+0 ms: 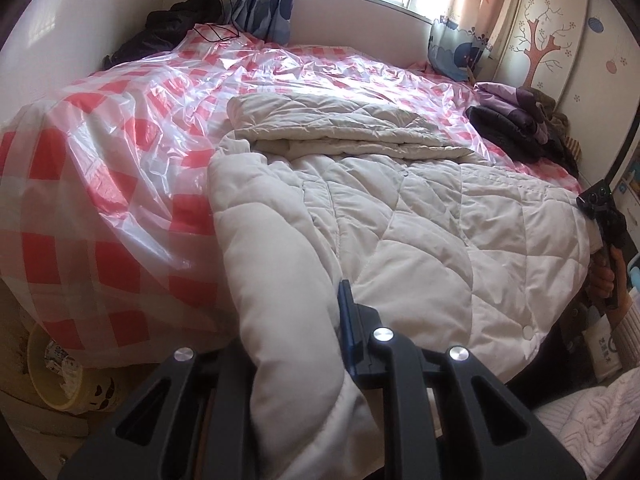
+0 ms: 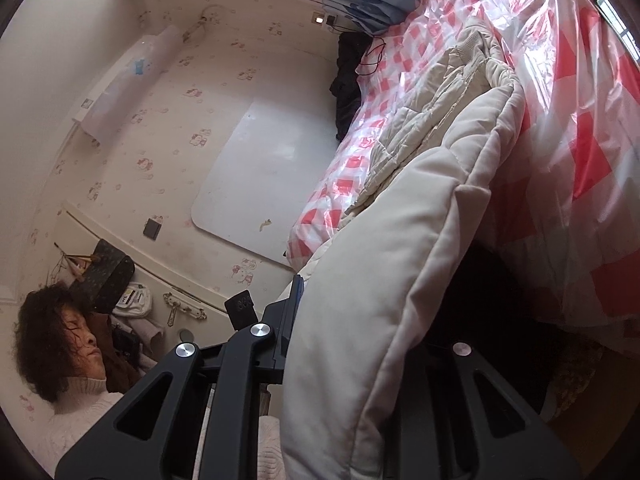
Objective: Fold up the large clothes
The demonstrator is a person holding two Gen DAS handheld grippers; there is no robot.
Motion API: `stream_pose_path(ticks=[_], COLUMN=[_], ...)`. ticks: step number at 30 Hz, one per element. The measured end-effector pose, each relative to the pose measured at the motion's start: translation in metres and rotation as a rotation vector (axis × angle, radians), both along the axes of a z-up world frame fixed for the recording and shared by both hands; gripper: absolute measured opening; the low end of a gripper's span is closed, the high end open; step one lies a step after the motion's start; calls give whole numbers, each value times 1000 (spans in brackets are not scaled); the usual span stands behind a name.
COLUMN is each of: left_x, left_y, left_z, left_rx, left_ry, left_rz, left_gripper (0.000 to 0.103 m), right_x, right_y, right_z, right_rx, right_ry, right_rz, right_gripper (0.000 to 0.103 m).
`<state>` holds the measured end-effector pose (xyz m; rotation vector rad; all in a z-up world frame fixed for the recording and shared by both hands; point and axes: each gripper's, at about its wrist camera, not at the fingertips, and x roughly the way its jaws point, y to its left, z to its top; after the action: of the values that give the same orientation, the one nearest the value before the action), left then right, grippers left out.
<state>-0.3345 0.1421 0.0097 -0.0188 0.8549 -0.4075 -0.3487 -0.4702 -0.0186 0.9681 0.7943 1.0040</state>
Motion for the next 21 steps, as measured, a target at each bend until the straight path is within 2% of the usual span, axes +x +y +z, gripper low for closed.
stream_pose_path(ticks=[4,7,13,17,21], left_x=[6,8,0,-4,-3], left_y=[12,16,19,29,36], left_z=[-11,-11,8,15,12], left_rx=[-41,-68,-126,-186,-183], left_ry=[27,17,-64,-80,-75], left_rz=[11,13,-17,-33,-19], left_gripper=[18,18,17,17,17], right_x=[-5,-8,-11,-17,-24], right_y=[-11,-13,-8,-6,-9], right_z=[-12,-16,-5,8,10], right_rx=[12,30,72,103,117], right_ry=[30,29,-29,-70,-86], right_rz=[-14,-22,-4,4,2], right_gripper=[18,19,19,19,19])
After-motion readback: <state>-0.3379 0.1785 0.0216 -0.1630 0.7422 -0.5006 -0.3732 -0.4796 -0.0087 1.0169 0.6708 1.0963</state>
